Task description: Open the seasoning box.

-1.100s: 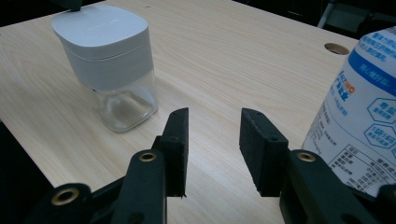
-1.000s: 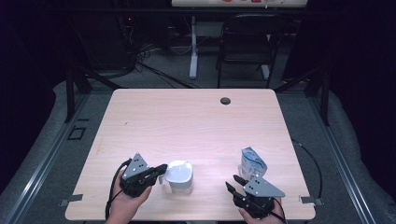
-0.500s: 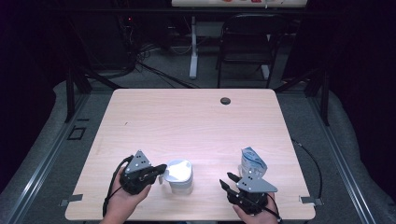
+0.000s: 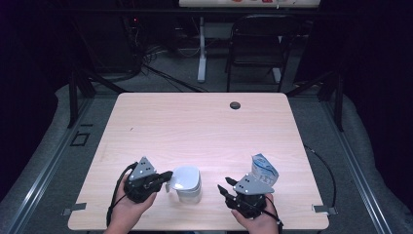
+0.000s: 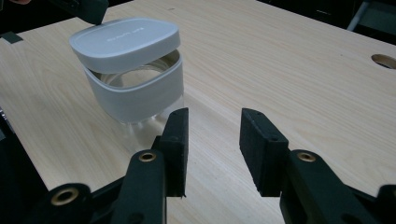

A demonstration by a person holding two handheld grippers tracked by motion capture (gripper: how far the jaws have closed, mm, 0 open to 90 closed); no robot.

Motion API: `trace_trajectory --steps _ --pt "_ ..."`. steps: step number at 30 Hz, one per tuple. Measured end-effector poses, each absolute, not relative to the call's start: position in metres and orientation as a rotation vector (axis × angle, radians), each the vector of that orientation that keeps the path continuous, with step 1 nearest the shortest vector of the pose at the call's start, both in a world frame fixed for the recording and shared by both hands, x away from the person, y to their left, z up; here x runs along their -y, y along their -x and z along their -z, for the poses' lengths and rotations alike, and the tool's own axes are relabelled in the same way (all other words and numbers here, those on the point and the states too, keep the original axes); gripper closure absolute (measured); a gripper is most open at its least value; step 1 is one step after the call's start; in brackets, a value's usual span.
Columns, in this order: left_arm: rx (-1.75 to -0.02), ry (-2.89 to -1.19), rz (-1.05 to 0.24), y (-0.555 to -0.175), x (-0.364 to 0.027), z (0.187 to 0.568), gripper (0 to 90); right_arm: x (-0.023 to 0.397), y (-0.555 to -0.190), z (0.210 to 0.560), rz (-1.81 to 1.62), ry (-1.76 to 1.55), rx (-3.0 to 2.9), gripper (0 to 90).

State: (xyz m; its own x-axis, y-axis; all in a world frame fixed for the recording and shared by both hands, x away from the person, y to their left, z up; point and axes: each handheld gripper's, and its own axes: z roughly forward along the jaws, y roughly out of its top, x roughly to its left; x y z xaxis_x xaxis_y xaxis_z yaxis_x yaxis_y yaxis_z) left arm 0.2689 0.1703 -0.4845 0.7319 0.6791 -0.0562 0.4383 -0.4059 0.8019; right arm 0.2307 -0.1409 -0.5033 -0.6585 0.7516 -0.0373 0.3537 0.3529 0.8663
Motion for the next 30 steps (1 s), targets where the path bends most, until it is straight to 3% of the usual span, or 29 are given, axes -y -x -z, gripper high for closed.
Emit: trace_trajectory --steps 30 --pt "-0.837 -2.048 -0.347 -0.269 -0.17 0.486 90.0 0.091 -0.256 0.504 -1.173 -0.837 -2.298 61.2"
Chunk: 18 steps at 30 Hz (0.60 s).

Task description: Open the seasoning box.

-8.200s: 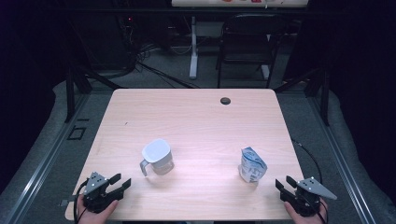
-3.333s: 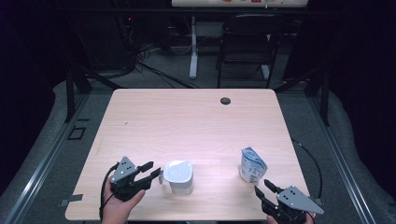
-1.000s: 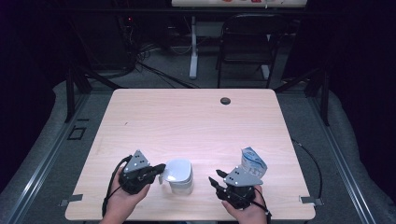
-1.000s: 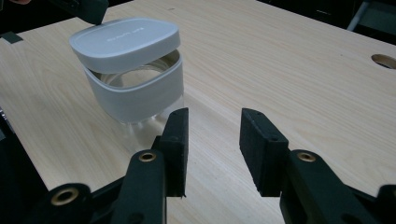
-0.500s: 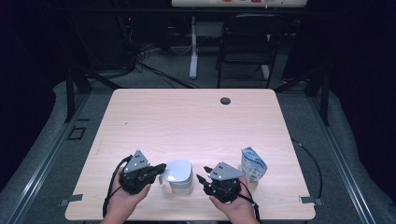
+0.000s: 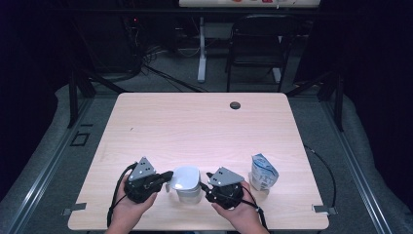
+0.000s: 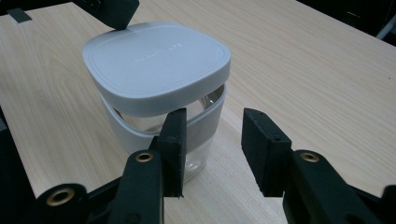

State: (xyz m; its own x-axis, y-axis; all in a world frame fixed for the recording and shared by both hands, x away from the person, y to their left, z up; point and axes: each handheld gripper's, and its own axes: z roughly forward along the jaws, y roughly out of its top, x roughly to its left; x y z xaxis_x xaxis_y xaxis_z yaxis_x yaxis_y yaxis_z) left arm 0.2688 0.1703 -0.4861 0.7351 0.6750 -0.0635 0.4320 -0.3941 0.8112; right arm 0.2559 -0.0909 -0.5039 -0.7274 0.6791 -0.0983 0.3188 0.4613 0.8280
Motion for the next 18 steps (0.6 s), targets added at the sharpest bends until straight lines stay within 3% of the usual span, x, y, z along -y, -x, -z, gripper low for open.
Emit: trace_trajectory --steps 7,10,13,18 --pt "-0.832 -2.047 -0.364 -0.266 -0.171 0.487 90.0 0.088 -0.255 0.498 -1.173 -0.817 -2.297 61.2" --pt "-0.825 -2.04 -0.363 -0.264 -0.171 0.487 83.0 0.088 -0.255 0.495 -1.174 -0.811 -2.292 61.2" --pt "-0.805 -2.028 -0.375 -0.258 -0.171 0.486 68.6 0.086 -0.255 0.491 -1.178 -0.798 -2.286 61.2" --pt "-0.78 -2.007 -0.371 -0.252 -0.173 0.486 60.5 0.084 -0.255 0.488 -1.174 -0.791 -2.283 61.2"
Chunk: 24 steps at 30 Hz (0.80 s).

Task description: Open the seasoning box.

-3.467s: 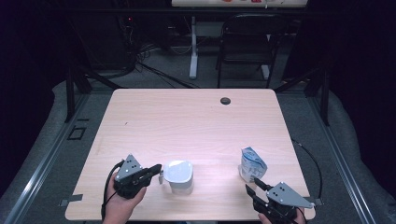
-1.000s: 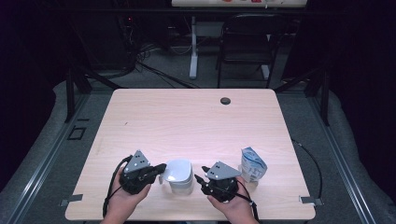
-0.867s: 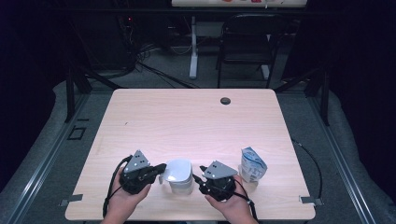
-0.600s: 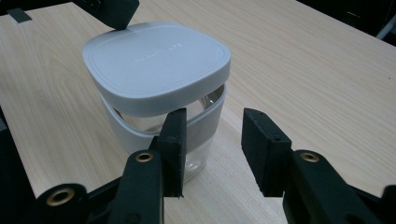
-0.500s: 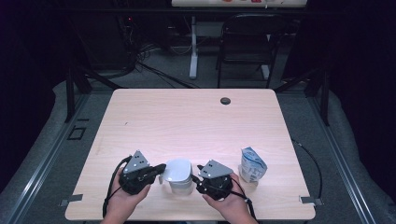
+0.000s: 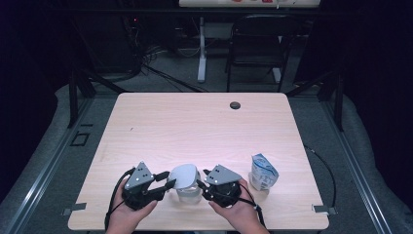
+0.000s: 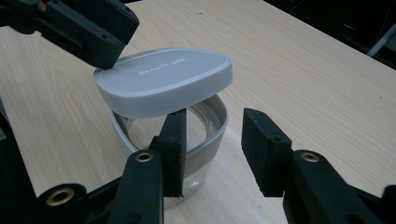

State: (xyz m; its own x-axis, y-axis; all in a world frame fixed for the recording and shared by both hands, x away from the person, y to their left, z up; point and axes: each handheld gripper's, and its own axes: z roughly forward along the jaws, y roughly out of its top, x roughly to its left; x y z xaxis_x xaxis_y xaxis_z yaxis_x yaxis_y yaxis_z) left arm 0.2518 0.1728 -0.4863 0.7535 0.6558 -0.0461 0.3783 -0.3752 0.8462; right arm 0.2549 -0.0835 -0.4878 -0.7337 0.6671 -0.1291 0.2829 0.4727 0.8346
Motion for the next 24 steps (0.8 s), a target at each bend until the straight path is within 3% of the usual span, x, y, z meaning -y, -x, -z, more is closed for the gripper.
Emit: trace_trajectory --steps 7,24 --pt "-0.757 -2.007 -0.381 -0.24 -0.172 0.487 49.3 0.083 -0.255 0.485 -1.169 -0.785 -2.282 61.1" --pt "-0.744 -2.068 -0.507 -0.233 -0.153 0.5 41.6 0.077 -0.253 0.48 -1.183 -0.773 -2.275 61.0"
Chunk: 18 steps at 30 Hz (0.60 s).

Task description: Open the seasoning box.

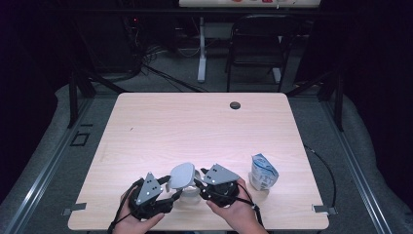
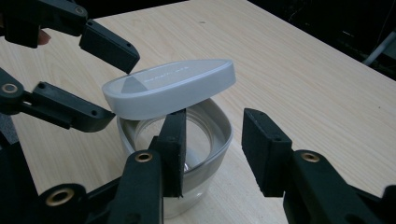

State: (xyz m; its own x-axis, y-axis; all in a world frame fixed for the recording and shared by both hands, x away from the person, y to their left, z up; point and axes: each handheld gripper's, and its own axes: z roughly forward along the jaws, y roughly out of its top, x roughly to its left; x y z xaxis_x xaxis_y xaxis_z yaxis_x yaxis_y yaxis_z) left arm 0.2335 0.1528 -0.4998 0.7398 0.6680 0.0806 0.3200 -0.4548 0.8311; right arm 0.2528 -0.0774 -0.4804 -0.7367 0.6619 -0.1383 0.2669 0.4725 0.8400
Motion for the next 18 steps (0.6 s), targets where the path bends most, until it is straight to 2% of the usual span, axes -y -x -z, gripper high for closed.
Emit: trace_trajectory --steps 18 --pt "-0.781 -2.024 -0.529 -0.2314 -0.1579 0.4997 42.2 0.0781 -0.2508 0.4796 -1.188 -0.771 -2.277 60.4"
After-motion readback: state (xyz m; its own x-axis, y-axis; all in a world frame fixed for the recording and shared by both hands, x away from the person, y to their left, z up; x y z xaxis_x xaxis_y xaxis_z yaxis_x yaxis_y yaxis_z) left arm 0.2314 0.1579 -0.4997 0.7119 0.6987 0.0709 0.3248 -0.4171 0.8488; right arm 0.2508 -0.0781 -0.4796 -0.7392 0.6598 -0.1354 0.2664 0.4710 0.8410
